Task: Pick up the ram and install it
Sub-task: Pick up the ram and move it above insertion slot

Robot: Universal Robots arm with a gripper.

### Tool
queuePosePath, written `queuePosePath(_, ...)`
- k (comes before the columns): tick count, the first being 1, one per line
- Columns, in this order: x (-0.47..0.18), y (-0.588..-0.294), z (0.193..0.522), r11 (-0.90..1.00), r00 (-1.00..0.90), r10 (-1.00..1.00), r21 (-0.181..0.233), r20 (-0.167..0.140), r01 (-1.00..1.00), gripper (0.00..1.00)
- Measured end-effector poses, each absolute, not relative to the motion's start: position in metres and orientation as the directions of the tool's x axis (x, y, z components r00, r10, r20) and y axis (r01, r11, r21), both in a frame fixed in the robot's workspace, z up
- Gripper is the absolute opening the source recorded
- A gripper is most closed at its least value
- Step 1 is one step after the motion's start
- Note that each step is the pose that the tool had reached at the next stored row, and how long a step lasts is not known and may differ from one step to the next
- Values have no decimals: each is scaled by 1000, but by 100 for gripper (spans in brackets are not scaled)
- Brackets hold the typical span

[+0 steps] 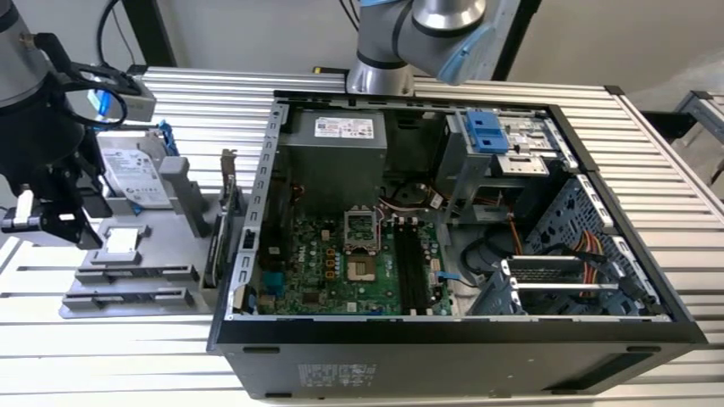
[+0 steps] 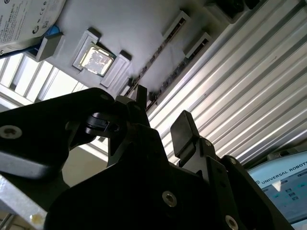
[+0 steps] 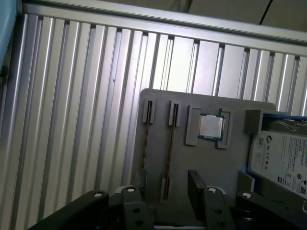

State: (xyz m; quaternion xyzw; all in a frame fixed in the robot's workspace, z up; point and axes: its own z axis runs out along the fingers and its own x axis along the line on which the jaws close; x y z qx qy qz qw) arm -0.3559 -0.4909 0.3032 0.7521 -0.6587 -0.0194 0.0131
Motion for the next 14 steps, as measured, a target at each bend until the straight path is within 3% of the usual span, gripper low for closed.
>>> queuePosePath(14,-356,-503,302,-132,131,-991,49,-12,-990,100)
